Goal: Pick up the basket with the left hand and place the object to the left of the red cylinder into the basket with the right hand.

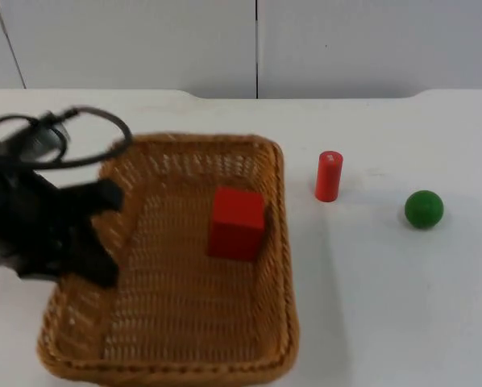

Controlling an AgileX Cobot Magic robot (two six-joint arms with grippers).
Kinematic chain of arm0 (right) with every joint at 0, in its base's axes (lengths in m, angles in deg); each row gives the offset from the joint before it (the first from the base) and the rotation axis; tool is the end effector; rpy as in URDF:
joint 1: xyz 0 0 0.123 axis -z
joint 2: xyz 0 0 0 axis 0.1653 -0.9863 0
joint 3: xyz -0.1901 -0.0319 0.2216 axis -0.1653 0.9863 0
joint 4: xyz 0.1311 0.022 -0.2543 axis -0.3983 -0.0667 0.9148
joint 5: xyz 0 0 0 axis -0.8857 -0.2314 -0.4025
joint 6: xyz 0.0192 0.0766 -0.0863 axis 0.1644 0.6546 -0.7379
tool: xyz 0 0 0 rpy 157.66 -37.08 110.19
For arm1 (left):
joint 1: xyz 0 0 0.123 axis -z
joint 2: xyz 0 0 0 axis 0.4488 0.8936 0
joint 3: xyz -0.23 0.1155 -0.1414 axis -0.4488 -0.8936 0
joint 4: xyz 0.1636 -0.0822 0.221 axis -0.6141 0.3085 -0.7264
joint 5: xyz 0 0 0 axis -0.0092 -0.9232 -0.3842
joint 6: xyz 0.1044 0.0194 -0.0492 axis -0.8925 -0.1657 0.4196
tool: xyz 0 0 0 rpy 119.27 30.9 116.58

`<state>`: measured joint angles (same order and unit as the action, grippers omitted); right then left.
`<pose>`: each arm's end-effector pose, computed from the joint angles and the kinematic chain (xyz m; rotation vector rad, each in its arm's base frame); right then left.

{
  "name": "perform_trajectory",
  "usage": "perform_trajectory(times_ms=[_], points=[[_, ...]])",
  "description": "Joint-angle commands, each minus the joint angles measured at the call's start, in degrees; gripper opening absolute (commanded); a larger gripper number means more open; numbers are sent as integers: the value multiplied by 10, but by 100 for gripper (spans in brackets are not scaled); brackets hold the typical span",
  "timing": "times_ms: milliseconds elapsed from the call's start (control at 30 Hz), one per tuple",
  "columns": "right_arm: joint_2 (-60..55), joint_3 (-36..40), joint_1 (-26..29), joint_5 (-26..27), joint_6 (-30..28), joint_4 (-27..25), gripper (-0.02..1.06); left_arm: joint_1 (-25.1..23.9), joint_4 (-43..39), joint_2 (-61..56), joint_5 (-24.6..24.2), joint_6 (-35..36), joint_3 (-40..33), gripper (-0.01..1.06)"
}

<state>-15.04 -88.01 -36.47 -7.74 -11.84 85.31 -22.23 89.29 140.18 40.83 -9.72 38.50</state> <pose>0.1695 0.1754 0.3655 -0.9296 2.0923 0.4066 0.2999 -0.0829 0.0734 -0.0261 2.9060 -0.8173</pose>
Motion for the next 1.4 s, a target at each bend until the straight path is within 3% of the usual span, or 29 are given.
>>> perform_trajectory(times_ms=[0, 167, 267, 333, 367, 433, 500, 533, 567, 600, 1000, 1367], points=[[4, 1, 3, 0, -1, 0, 92, 13, 62, 37, 11, -40, -1, 0], [4, 1, 3, 1, -1, 14, 92, 29, 65, 80, 41, -40, -1, 0], [4, 1, 3, 1, -1, 14, 92, 30, 62, 81, 47, -40, -1, 8], [4, 1, 3, 2, -1, 13, 92, 30, 63, 80, 46, -40, -1, 27], [4, 1, 3, 2, -1, 13, 92, 30, 63, 80, 46, -40, -1, 27], [4, 1, 3, 2, -1, 13, 92, 30, 62, 80, 45, -41, -1, 52], [4, 1, 3, 2, -1, 13, 92, 29, 52, 80, 43, -41, -1, 90], [4, 1, 3, 2, -1, 13, 92, 29, 52, 80, 43, -41, -1, 90], [4, 3, 3, 2, -1, 13, 92, 29, 43, 77, 43, -41, 0, 102], [4, 3, 3, 2, -1, 13, 92, 29, 34, 73, 46, -39, 0, 105], [7, 27, 3, 25, -1, 13, 92, -33, -20, -95, 75, 3, 0, 105], [8, 27, 3, 32, -1, 13, 92, -45, -197, -326, 50, 140, 0, 105]])
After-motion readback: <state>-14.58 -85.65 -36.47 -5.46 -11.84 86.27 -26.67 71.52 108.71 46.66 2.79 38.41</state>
